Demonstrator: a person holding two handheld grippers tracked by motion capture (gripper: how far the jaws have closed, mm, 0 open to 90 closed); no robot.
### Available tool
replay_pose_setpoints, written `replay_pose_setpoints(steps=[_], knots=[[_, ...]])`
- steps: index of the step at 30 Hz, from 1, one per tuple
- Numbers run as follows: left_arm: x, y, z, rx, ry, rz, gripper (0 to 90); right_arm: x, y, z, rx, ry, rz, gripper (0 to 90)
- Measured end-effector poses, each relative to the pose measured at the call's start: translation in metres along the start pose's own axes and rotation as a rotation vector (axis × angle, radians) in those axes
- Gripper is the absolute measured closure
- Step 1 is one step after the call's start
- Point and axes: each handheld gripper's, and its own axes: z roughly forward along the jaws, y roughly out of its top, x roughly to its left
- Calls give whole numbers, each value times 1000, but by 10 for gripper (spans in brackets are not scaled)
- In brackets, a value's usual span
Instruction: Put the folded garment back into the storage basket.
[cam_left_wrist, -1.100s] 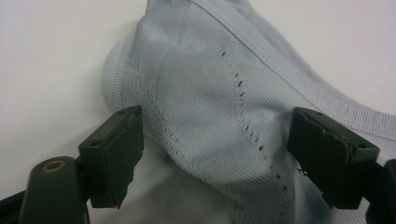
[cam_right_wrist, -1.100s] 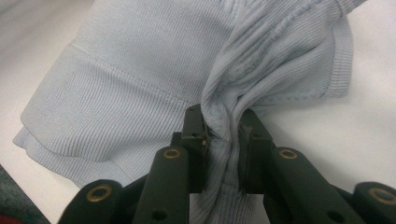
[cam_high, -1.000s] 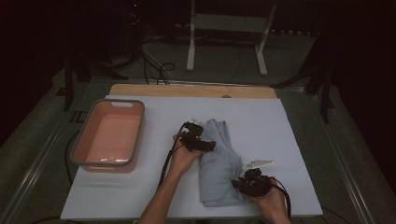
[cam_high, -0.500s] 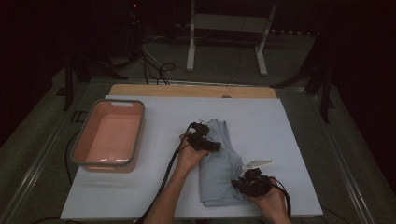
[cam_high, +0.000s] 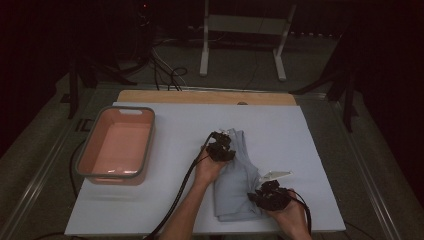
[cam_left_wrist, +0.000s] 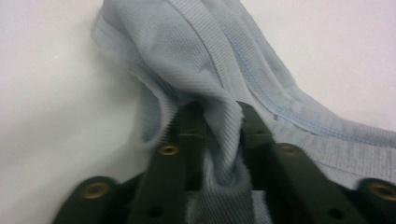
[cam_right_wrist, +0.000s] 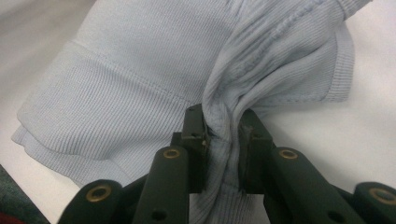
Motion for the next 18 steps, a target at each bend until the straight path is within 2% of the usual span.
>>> replay_pose_setpoints(steps=[5,11,14,15,16,17,18], knots=[[-5,1,-7,-19,20,20,824,1,-1,0,-12,-2,0,778],[-5,3,-20,-35,38,46,828,3,1,-2,-30,10,32,798],[-4,3,-26,-45,42,53,828,3,1,-3,-37,7,19,803],[-4,3,-28,-46,42,57,829,5,2,-3,-38,7,37,803],[-4,3,-28,-46,42,57,829,5,2,-3,-38,7,37,803],[-4,4,-33,-52,47,64,829,3,1,-3,-48,16,9,804],[-4,4,-35,-53,49,65,829,4,2,-4,-61,30,19,805]])
